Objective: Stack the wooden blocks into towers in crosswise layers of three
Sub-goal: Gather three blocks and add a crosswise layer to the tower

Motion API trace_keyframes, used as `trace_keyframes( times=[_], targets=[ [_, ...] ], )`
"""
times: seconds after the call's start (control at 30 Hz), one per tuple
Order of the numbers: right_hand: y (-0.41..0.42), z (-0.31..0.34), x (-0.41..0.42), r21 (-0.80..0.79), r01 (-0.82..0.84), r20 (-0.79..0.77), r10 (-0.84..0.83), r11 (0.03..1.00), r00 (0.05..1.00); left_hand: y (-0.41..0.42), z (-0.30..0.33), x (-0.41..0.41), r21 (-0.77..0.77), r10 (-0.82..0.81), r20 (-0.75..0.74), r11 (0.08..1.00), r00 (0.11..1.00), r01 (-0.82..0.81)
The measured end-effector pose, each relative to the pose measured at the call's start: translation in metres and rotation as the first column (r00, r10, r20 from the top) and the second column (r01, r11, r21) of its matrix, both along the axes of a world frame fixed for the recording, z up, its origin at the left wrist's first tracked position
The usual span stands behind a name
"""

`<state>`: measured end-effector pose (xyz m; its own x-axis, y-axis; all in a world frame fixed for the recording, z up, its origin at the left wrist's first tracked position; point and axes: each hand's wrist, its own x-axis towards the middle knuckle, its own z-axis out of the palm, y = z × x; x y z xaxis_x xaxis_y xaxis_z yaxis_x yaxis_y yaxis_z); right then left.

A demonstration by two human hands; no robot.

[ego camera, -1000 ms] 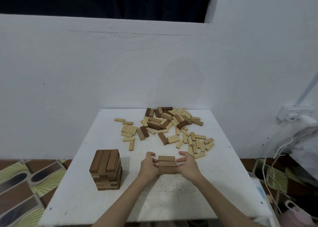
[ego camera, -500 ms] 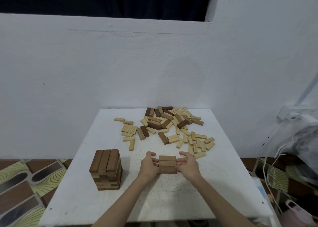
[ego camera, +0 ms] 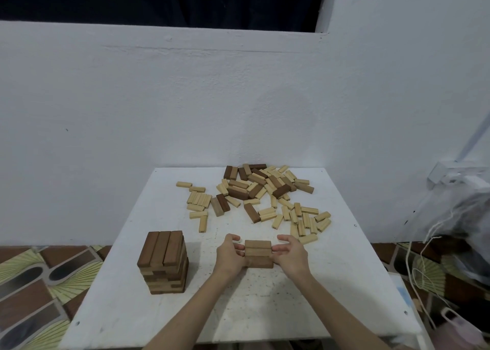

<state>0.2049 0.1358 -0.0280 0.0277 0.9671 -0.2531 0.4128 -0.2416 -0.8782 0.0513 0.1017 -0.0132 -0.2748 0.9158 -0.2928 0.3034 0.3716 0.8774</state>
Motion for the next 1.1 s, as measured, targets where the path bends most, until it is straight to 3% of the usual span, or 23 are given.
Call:
trace_keyframes(
  times=[1.1],
  targets=[
    [-0.0041,-0.0037,-0.0013,-0.006,0.1,-0.055,-0.1,0.995,0.993,-0.0048,-0.0018,-0.0008,0.05,0.043,-0.023,0.998,0.999,-0.042]
  ],
)
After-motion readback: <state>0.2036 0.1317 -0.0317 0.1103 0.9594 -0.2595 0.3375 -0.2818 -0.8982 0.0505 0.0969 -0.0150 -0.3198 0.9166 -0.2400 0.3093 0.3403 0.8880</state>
